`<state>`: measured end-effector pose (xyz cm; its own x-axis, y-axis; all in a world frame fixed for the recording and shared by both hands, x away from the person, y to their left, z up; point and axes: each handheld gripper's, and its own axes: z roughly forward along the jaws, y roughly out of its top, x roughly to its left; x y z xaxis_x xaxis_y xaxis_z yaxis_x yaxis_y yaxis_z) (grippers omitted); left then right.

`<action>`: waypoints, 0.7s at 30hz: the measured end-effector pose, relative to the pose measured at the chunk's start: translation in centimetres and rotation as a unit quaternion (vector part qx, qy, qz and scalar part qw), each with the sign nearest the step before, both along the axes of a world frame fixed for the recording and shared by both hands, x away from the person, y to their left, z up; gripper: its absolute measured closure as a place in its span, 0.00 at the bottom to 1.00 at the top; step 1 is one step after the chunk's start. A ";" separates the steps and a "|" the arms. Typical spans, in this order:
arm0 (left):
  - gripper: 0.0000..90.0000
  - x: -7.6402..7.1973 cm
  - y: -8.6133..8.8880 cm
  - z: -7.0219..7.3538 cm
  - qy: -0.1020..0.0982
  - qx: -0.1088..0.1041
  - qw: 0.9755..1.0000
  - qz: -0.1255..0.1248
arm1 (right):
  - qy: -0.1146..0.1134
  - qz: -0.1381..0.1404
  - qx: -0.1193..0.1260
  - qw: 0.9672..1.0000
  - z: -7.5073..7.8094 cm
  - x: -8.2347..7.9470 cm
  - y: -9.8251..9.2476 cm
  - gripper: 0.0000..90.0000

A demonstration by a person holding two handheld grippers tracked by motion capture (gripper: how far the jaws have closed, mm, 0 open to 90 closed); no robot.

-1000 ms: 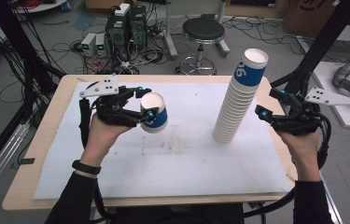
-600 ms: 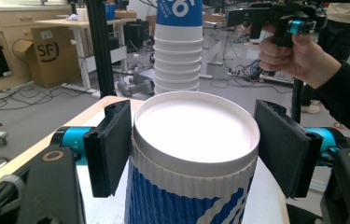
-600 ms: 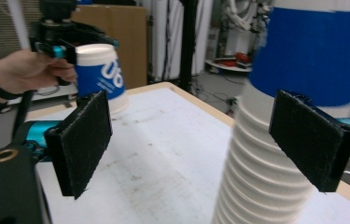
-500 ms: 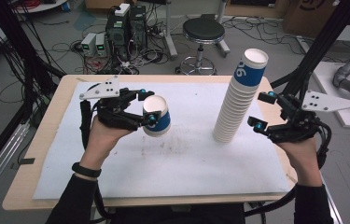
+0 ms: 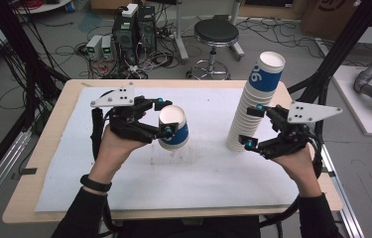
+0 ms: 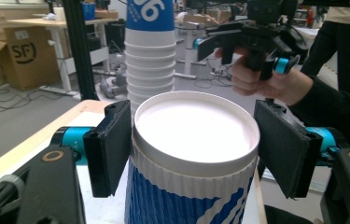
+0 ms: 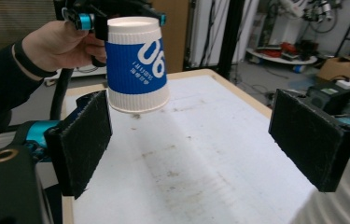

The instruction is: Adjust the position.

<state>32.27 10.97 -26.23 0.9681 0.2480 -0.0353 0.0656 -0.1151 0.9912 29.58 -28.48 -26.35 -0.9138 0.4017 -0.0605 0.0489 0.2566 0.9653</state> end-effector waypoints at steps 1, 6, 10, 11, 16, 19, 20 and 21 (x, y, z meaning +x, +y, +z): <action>0.33 -0.1 -0.3 -0.1 0.003 0.001 1.000 -0.006 | 0.004 0.011 -0.005 1.000 -0.3 0.1 0.8 0.15; 0.33 -0.4 -1.2 -0.2 0.009 -0.001 1.000 -0.021 | 0.012 0.026 -0.019 0.999 -1.1 0.5 2.5 0.15; 0.33 -0.7 -1.7 -0.2 0.007 0.004 1.000 -0.025 | 0.015 0.038 -0.029 0.999 -1.7 0.7 3.6 0.15; 0.33 -0.8 -1.9 -0.2 0.005 0.006 1.000 -0.027 | 0.019 0.042 -0.031 0.998 -1.9 0.7 4.0 0.15; 0.33 -0.9 -2.3 -0.3 0.004 0.010 1.000 -0.024 | 0.026 0.059 -0.047 0.997 -3.3 0.9 6.0 0.15; 0.33 -0.9 -2.4 -0.3 0.005 0.010 1.000 -0.026 | 0.031 0.065 -0.053 0.996 -3.8 0.9 6.8 0.15; 0.33 -0.9 -2.5 -0.3 0.004 0.009 1.000 -0.026 | 0.033 0.067 -0.055 0.996 -4.0 0.9 7.1 0.15; 0.33 -0.9 -2.5 -0.3 0.004 0.009 1.000 -0.026 | 0.034 0.067 -0.056 0.996 -4.2 0.9 7.3 0.15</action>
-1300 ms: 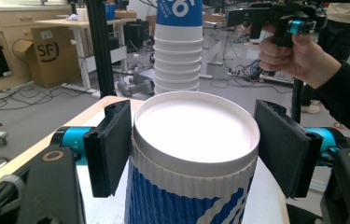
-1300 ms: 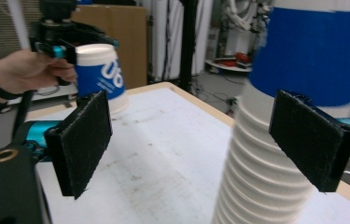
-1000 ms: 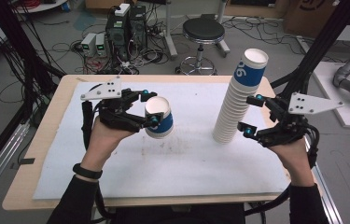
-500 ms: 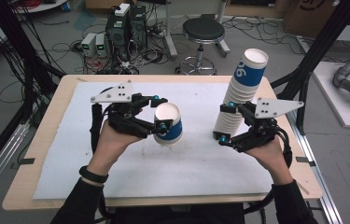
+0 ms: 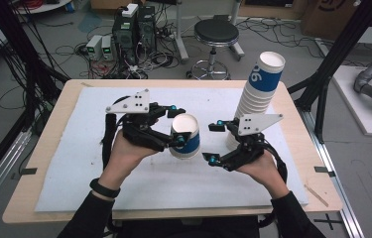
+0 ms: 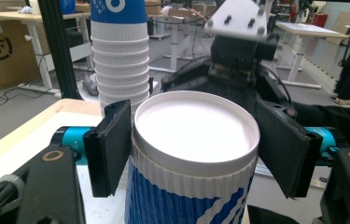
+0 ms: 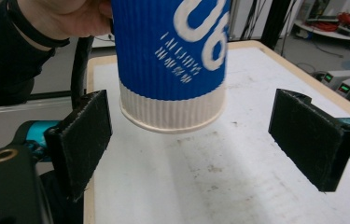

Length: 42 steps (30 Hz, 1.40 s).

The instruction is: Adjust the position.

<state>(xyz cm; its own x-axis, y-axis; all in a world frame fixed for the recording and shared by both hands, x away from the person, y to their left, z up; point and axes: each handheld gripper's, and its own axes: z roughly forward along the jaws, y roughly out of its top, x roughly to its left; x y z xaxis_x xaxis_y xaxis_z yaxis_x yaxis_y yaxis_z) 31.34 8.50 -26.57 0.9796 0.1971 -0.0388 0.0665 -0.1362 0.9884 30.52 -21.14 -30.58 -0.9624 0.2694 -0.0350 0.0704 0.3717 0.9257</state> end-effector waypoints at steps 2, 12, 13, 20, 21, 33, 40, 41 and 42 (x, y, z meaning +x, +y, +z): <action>0.33 0.0 -0.1 0.0 -0.002 -0.001 1.000 0.000 | -0.001 0.001 -0.003 1.000 -0.3 0.0 0.4 0.15; 0.33 -0.1 -0.3 0.0 -0.001 -0.009 1.000 -0.003 | 0.018 0.004 0.022 1.000 -1.6 0.2 1.6 0.15; 0.33 -0.1 -0.3 0.0 -0.001 -0.009 1.000 -0.003 | 0.018 0.004 0.022 1.000 -1.6 0.2 1.6 0.15; 0.33 -0.3 -0.9 -0.1 0.000 -0.011 1.000 -0.016 | 0.037 0.014 0.035 0.999 -2.0 0.3 2.2 0.15; 0.33 -0.3 -1.0 -0.2 0.001 -0.014 1.000 -0.018 | 0.041 0.014 0.036 0.998 -2.1 0.3 2.3 0.15; 0.33 -0.4 -1.7 -0.4 0.002 -0.017 0.999 -0.031 | 0.050 0.031 0.034 0.998 -2.3 0.4 2.9 0.15; 0.33 -0.5 -1.8 -0.5 0.001 -0.018 0.999 -0.032 | 0.047 0.033 0.031 0.998 -2.3 0.5 2.8 0.19; 0.33 -0.5 -1.8 -0.5 -0.001 -0.016 0.999 -0.032 | 0.047 0.033 0.031 0.998 -2.3 0.5 2.8 0.19; 0.33 -0.4 -1.8 -0.5 -0.001 -0.015 0.999 -0.032 | 0.047 0.034 0.029 0.998 -2.3 0.5 2.8 0.19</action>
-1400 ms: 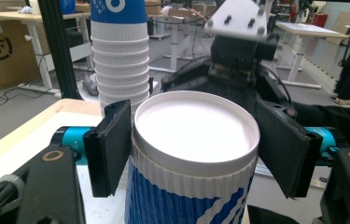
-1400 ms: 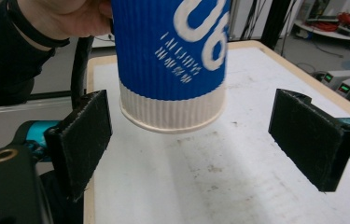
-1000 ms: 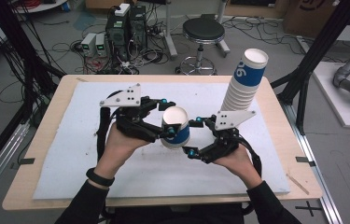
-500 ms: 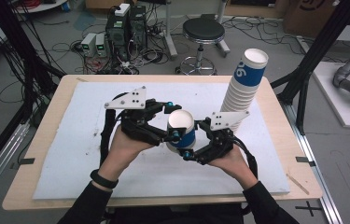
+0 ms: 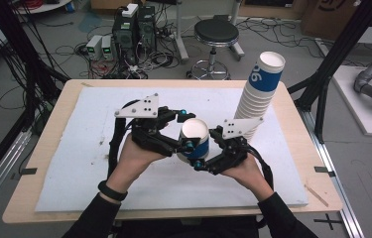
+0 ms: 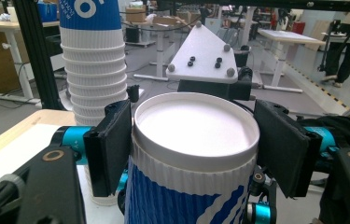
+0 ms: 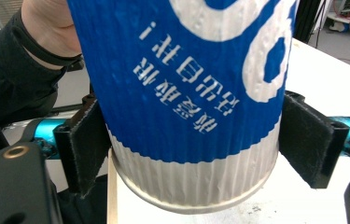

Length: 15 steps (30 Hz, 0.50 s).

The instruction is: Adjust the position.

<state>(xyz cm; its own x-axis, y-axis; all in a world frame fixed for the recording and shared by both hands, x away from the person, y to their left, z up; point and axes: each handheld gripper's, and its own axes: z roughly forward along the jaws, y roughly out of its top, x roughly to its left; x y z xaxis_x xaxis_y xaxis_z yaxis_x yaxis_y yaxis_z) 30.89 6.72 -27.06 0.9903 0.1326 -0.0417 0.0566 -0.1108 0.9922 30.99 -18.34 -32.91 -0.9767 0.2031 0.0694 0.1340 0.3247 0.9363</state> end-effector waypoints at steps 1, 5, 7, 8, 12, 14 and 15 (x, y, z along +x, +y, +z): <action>0.33 0.0 0.0 0.0 0.000 0.001 1.000 0.001 | 0.000 0.000 -0.001 1.000 0.0 0.0 0.0 0.20; 0.33 0.1 0.0 -0.1 0.003 0.006 1.000 -0.002 | -0.003 -0.001 -0.007 1.000 0.0 0.0 0.0 0.20; 0.31 0.1 0.0 0.0 0.004 0.006 1.000 -0.004 | -0.006 -0.003 -0.009 1.000 0.0 0.0 0.0 0.20; 0.29 0.1 0.0 0.0 0.003 0.007 1.000 -0.002 | -0.008 -0.002 -0.008 1.000 0.0 0.0 0.0 0.20; 0.22 0.2 0.4 0.1 0.000 0.008 1.000 -0.002 | -0.008 -0.005 -0.012 1.000 0.1 0.1 -0.1 0.20; 0.20 0.3 0.8 0.3 -0.004 0.009 1.000 0.001 | -0.008 -0.005 -0.012 1.000 0.1 0.1 -0.2 0.20; 0.20 0.3 1.0 0.3 -0.006 0.009 1.000 0.003 | -0.006 -0.004 -0.012 1.000 0.1 0.1 -0.2 0.20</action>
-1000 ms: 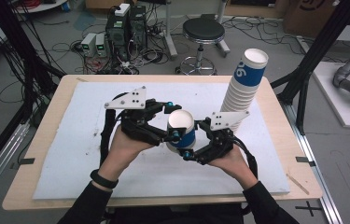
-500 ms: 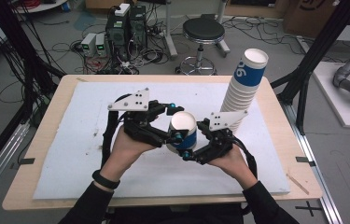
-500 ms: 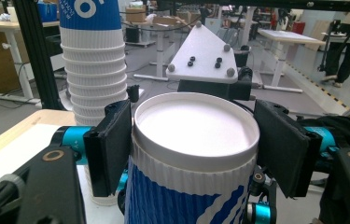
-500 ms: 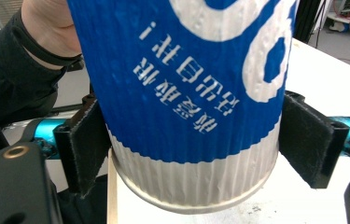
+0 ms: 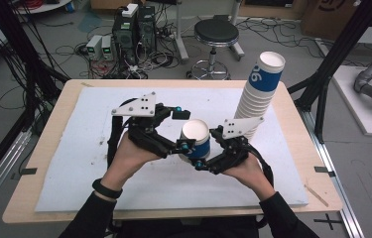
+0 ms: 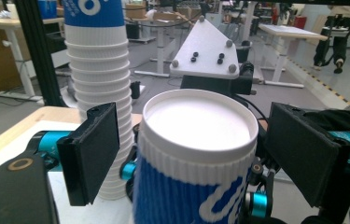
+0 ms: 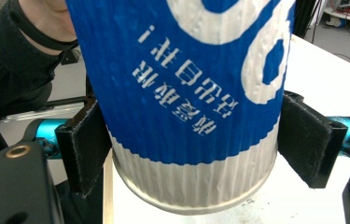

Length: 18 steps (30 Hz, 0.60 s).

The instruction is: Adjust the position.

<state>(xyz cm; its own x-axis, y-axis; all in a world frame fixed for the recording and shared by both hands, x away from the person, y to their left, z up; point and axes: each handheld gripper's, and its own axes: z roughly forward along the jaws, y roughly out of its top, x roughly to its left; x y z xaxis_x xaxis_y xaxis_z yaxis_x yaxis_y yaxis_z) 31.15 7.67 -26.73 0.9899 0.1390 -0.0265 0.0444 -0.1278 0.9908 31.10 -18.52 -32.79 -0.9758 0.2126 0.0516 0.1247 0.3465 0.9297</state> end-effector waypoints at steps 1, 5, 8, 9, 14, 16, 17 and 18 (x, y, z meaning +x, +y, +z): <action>0.20 0.0 0.2 0.0 0.000 0.001 1.000 0.000 | 0.003 -0.001 -0.001 1.000 0.0 0.0 -0.1 0.20; 0.19 0.2 0.8 0.2 0.006 0.014 1.000 -0.001 | 0.009 0.002 -0.004 1.000 0.1 0.1 -0.1 0.20; 0.19 0.2 0.8 0.4 0.002 0.042 0.999 -0.007 | 0.013 0.008 -0.013 1.000 0.1 0.3 0.0 0.20; 0.19 0.1 0.7 0.4 0.003 0.050 0.999 -0.012 | 0.019 0.009 -0.015 1.000 0.1 0.2 0.0 0.20; 0.19 -0.2 0.0 0.6 0.006 0.080 0.997 -0.022 | 0.038 0.017 -0.032 0.999 0.3 0.3 0.2 0.20; 0.19 -0.2 -0.1 0.6 0.003 0.096 0.995 -0.020 | 0.043 0.016 -0.044 0.998 0.2 0.2 0.3 0.20; 0.19 -0.2 -0.2 0.6 0.006 0.102 0.995 -0.018 | 0.044 0.018 -0.049 0.998 0.2 0.2 0.4 0.20; 0.19 -0.2 -0.3 0.5 0.009 0.105 0.994 -0.018 | 0.042 0.021 -0.053 0.998 0.1 0.2 0.6 0.20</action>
<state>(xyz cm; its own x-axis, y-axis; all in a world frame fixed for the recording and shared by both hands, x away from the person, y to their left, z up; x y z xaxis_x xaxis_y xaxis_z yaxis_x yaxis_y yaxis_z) 30.94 7.42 -26.19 0.9939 0.1087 -0.0181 0.0536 -0.3334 0.9413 31.33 -17.94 -32.72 -0.9771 0.1805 0.1126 0.1836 0.4485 0.8747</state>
